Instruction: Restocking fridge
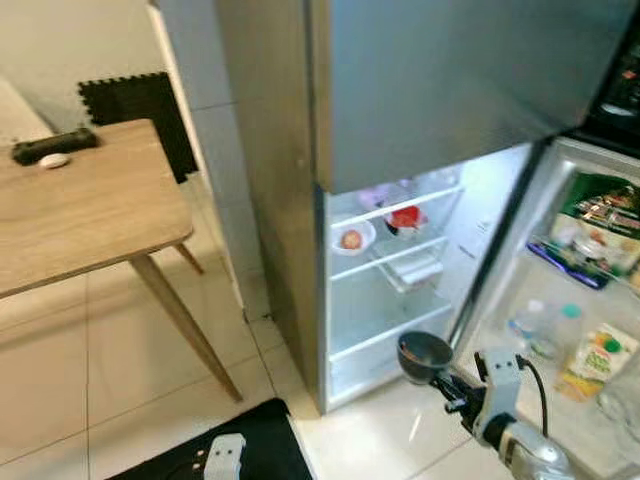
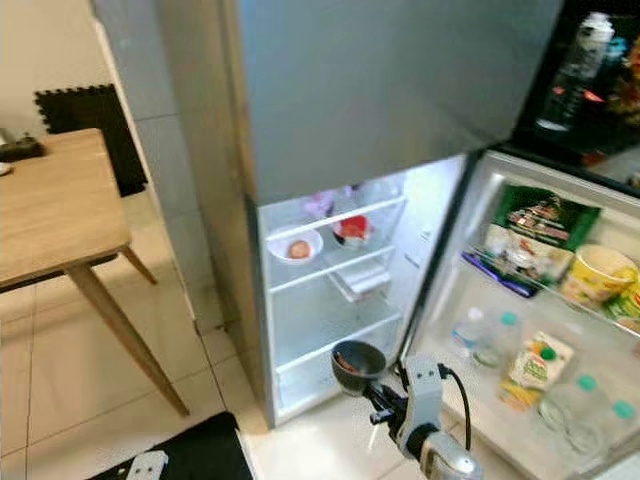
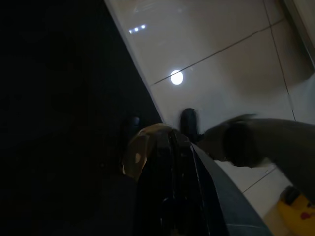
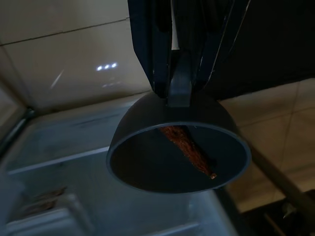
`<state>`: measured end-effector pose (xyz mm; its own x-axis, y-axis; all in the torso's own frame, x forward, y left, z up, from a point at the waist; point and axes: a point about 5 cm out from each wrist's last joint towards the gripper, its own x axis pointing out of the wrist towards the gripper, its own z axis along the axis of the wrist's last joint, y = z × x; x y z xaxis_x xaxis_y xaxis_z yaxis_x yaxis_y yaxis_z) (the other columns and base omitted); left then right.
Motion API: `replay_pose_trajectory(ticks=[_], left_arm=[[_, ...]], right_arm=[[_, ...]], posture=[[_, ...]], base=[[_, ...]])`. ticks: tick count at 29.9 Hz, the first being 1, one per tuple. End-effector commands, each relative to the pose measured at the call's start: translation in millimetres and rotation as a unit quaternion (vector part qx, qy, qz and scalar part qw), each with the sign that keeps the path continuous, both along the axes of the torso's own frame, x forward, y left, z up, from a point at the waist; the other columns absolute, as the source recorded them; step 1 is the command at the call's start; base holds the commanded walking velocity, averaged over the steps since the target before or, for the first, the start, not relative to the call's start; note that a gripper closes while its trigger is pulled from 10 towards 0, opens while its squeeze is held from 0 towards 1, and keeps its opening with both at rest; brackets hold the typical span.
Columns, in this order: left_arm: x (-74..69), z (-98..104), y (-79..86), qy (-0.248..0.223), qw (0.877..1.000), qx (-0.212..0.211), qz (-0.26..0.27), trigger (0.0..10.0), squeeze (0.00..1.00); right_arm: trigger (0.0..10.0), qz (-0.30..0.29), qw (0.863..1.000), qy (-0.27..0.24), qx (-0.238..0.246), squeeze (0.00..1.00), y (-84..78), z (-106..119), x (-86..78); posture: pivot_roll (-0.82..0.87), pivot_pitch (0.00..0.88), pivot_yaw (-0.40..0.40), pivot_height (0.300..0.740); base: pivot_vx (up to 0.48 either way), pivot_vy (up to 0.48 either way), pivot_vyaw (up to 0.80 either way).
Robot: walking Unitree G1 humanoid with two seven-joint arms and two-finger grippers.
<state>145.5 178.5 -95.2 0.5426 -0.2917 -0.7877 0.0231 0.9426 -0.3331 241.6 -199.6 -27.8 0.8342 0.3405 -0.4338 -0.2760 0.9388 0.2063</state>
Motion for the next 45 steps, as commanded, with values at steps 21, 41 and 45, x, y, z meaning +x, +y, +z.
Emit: replay_pose_trajectory(ticks=[21,41,45], left_arm=[[-7.0,-2.9,-0.3,0.017,1.000,0.003,-0.014,10.0,0.00],[-8.3,-3.1,2.0,0.021,1.000,0.006,-0.015,10.0,0.00],[-7.8,-3.0,1.5,0.020,1.000,0.005,-0.016,10.0,0.00]], right_arm=[[10.0,-0.159,0.976,0.138,-0.049,0.00,-41.7,-40.1,-66.1],[10.0,-0.159,0.975,0.143,-0.060,0.00,-41.5,-41.3,-67.5],[10.0,-0.154,0.976,0.142,-0.064,0.00,-42.1,-40.6,-66.5]], posture=[[-0.09,0.000,-0.025,0.740],[-0.09,0.000,-0.026,0.740],[-0.09,0.000,-0.026,0.740]], base=[[0.000,-0.081,0.54],[0.085,-0.414,0.00],[0.240,-0.412,0.00]])
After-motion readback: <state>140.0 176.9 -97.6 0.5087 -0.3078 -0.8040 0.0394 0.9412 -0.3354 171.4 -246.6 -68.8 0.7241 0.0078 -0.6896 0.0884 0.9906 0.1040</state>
